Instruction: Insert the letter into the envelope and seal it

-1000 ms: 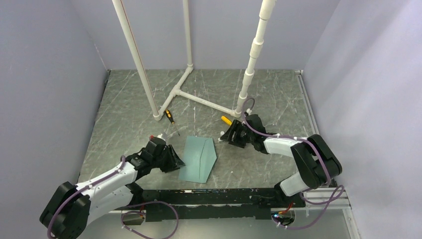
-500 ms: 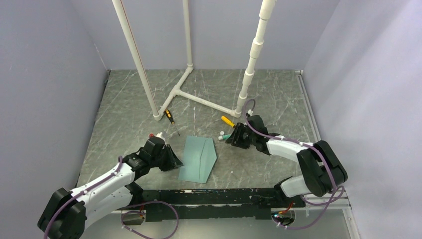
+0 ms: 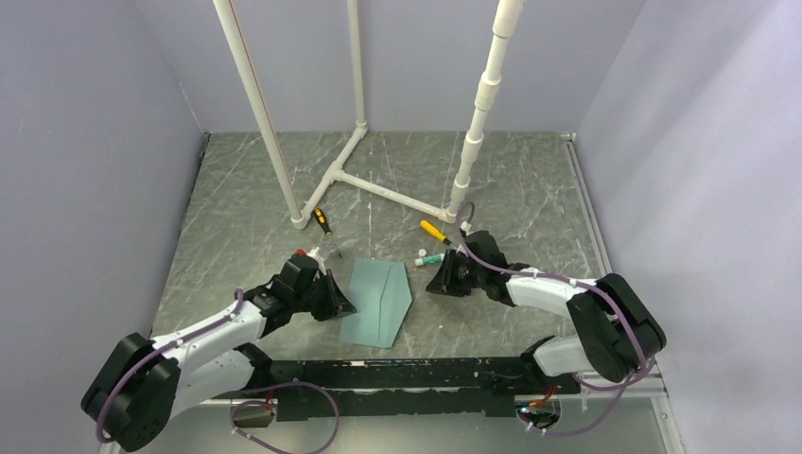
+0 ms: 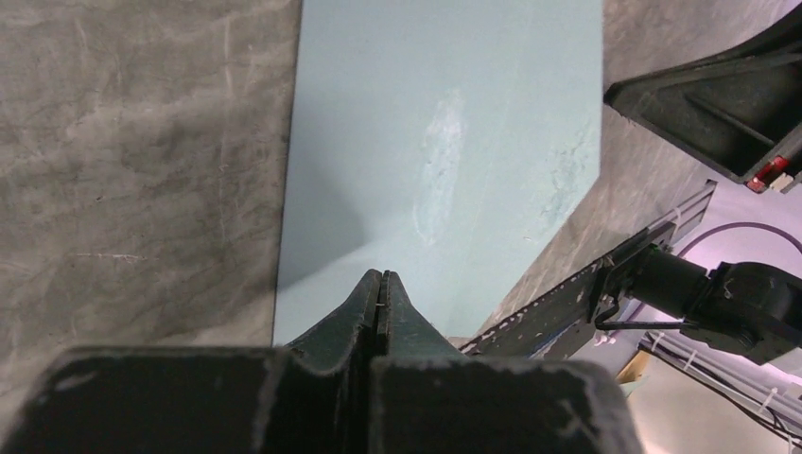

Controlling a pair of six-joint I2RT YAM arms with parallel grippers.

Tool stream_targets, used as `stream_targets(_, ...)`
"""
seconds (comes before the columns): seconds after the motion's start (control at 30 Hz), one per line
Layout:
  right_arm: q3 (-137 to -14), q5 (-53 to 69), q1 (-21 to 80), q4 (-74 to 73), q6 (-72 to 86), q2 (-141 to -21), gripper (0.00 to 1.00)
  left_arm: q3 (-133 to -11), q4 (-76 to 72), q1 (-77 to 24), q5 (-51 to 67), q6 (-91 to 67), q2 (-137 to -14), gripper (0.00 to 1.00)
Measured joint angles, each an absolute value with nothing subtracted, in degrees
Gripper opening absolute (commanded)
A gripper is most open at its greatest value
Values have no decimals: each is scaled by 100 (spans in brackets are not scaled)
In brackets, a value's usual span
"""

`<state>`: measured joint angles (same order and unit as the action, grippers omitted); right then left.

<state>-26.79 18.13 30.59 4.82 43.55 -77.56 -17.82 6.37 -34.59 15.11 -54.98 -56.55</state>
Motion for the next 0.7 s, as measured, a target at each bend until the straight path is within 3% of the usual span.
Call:
stream_targets(0.33, -2403, 2388, 3710, 1406, 4510, -8193, 15, -1769, 296, -3459, 1402, -5524, -6331, 2)
stream_targets(0.7, -2381, 2650, 3964, 2613, 4934, -8608, 14, -1693, 327, -3487, 1015, -5669, -6241, 2)
